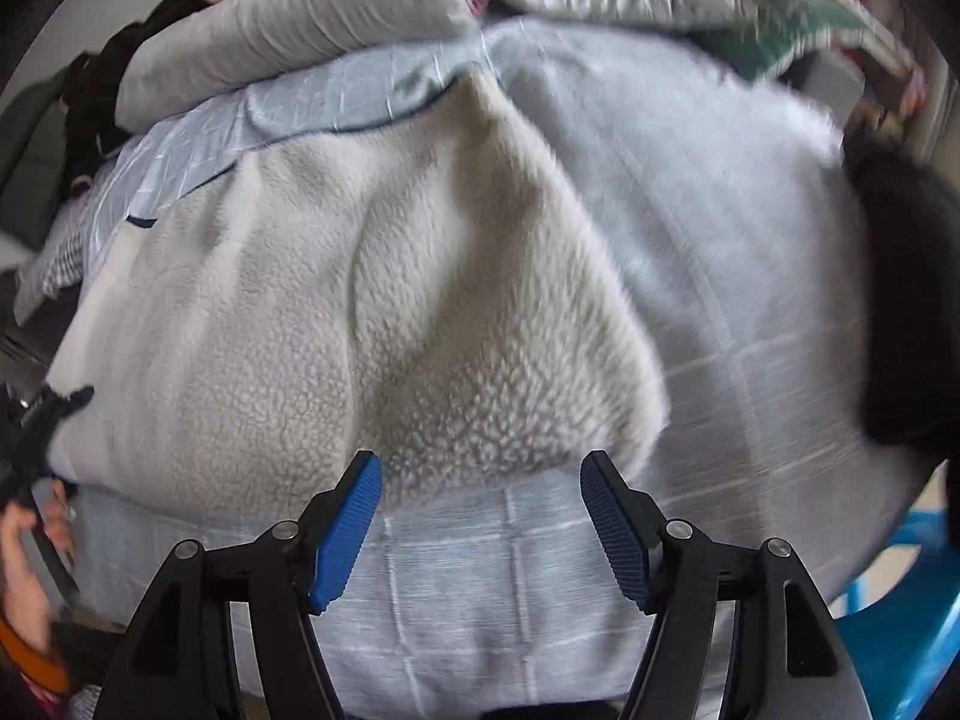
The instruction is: Fold large clothes
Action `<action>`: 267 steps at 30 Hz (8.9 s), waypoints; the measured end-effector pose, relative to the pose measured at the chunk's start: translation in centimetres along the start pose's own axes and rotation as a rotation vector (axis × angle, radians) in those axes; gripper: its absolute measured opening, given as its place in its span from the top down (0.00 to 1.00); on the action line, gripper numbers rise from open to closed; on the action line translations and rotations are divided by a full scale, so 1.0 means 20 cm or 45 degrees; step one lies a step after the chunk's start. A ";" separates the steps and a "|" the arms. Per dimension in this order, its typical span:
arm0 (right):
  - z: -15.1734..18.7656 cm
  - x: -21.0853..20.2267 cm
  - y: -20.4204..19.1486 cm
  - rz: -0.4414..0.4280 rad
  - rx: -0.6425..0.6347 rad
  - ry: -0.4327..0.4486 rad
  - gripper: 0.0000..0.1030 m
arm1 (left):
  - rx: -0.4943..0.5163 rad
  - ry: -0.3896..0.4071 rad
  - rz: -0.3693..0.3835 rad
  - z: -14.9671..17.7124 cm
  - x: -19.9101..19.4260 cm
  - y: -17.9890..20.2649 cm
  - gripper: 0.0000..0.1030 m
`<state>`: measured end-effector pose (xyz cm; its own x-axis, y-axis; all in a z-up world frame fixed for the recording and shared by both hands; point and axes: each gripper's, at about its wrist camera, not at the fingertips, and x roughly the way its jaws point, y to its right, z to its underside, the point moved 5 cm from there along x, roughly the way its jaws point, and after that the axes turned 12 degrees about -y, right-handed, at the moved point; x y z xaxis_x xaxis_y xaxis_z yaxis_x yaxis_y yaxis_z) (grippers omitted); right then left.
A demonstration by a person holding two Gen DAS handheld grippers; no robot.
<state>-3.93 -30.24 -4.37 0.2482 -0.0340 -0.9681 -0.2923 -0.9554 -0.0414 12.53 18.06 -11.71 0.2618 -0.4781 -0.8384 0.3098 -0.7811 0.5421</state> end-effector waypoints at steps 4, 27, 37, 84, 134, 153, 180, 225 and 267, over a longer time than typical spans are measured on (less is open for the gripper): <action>-0.01 -0.13 -0.14 -0.016 -0.121 0.102 0.31 | -0.007 -0.003 0.009 -0.01 0.00 0.01 0.24; -0.38 0.52 -1.03 -0.235 -0.571 -0.094 0.84 | 0.459 0.436 0.034 0.14 -0.36 0.45 0.68; -0.51 0.45 -0.77 -0.541 -0.360 -0.199 0.81 | 1.224 0.529 0.086 0.54 -0.39 1.08 0.68; -0.62 0.27 0.03 -0.938 0.130 -0.264 0.34 | 1.364 -0.062 0.005 0.36 0.03 1.10 0.31; -0.69 0.36 0.24 -0.144 0.104 0.386 0.47 | 1.418 0.027 -0.285 0.17 0.81 1.80 0.72; -0.61 0.15 0.31 -0.305 0.030 0.034 0.09 | 1.308 -0.123 -0.275 0.30 0.34 1.63 0.20; -0.64 0.18 -0.03 -0.908 -0.003 -0.103 0.18 | 0.844 -0.327 0.255 0.12 0.22 1.25 0.37; -0.09 -0.19 -0.07 0.011 -0.122 0.153 0.12 | 1.086 0.074 -0.421 0.79 -0.16 1.28 0.11; 0.09 -0.26 -0.15 0.067 -0.084 0.174 0.06 | 1.036 0.098 -0.492 0.93 -0.24 1.20 0.03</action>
<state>-6.05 -26.70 0.36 0.3586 -0.1196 -0.9258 -0.2479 -0.9683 0.0291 1.71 -5.92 4.35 0.3430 -0.1179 -0.9319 -0.3454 -0.9384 -0.0085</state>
